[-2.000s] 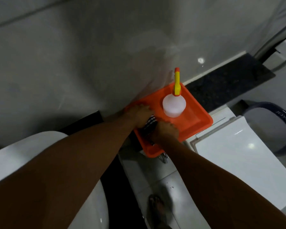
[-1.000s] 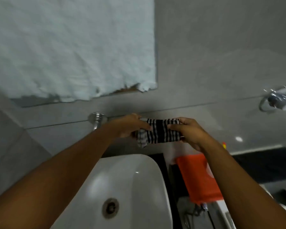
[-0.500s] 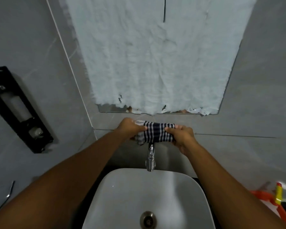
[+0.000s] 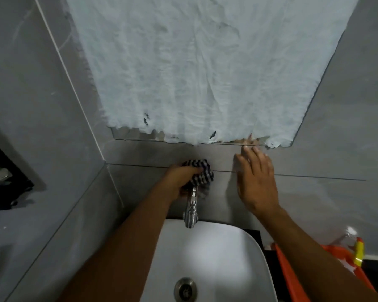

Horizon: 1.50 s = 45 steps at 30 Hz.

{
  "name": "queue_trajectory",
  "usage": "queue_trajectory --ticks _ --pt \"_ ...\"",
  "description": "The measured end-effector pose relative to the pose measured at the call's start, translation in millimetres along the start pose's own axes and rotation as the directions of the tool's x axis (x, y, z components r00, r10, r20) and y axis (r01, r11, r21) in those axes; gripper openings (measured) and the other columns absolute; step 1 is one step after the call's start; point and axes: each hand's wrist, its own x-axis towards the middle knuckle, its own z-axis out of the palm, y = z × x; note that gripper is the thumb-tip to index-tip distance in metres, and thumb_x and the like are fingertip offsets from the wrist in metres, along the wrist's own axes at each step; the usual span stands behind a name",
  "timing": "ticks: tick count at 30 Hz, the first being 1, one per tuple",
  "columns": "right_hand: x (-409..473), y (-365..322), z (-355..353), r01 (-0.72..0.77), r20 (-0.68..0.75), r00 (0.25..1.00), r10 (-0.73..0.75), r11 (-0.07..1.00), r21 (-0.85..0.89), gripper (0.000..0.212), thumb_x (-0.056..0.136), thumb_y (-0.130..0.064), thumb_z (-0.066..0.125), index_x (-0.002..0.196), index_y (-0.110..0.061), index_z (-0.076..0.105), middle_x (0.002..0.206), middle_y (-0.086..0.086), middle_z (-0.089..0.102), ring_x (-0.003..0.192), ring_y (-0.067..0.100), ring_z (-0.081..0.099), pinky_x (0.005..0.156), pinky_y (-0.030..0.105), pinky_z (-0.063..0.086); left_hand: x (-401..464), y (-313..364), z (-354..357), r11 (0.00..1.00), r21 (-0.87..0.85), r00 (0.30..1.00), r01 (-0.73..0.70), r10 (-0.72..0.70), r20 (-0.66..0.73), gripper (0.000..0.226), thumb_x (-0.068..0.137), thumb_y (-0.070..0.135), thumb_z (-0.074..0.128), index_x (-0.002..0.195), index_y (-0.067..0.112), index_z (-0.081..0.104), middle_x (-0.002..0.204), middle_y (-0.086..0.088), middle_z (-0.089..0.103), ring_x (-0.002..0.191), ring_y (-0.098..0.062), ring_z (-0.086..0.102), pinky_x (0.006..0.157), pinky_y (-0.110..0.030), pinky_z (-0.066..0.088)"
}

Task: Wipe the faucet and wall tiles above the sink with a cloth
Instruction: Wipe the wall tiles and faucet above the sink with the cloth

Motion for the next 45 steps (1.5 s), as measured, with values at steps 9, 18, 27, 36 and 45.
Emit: queue_trajectory --ticks 9,18,27,36,45 --pt "-8 30 62 0.147 -0.091 0.982 -0.167 0.969 -0.197 0.08 0.089 -0.046 0.054 0.151 -0.007 0.023 0.165 0.01 -0.012 0.152 0.032 -0.01 0.12 0.057 0.002 1 7 46 0.748 0.662 0.935 -0.041 0.263 -0.24 0.028 0.079 0.025 0.072 0.101 0.009 0.07 0.106 -0.013 0.071 0.096 -0.032 0.069 0.084 -0.047 0.059" --pt "-8 34 66 0.168 -0.054 0.982 -0.183 0.964 -0.205 0.086 0.091 -0.051 0.049 0.155 -0.008 0.009 0.164 0.01 -0.02 0.15 0.032 -0.019 0.12 0.054 -0.008 -1 5 19 0.974 0.191 0.98 -0.122 0.148 -0.13 0.026 0.075 0.022 0.082 0.09 0.005 0.069 0.086 -0.012 0.075 0.07 -0.023 0.073 0.069 -0.034 0.062" --pt "-9 31 63 0.16 -0.001 0.986 -0.164 0.965 -0.209 0.085 0.092 -0.052 0.045 0.155 -0.008 0.009 0.163 0.011 -0.021 0.15 0.034 -0.019 0.12 0.055 -0.009 -57 -109 18 0.925 -0.13 0.918 -0.356 0.32 -0.236 0.045 0.069 0.026 0.087 0.106 0.027 0.06 0.113 0.005 0.07 0.103 -0.009 0.067 0.075 -0.019 0.056" --pt "-8 32 61 0.162 0.016 0.987 -0.162 0.963 -0.215 0.083 0.092 -0.053 0.045 0.154 -0.006 0.014 0.162 0.01 -0.025 0.149 0.032 -0.022 0.12 0.054 -0.009 -65 -108 37 0.884 0.306 0.812 -0.354 0.453 -0.369 0.055 0.081 0.044 0.073 0.126 0.018 0.053 0.122 0.0 0.068 0.11 -0.015 0.065 0.083 -0.018 0.054" --pt "-7 29 55 0.16 0.049 0.987 -0.153 0.965 -0.21 0.086 0.092 -0.052 0.045 0.154 -0.007 0.007 0.161 0.01 -0.029 0.148 0.032 -0.025 0.119 0.054 -0.01 -21 -8 34 0.801 0.571 0.931 -0.179 0.326 -0.166 0.036 0.093 0.038 0.055 0.106 0.006 0.066 0.094 -0.011 0.073 0.081 -0.026 0.071 0.082 -0.037 0.06"
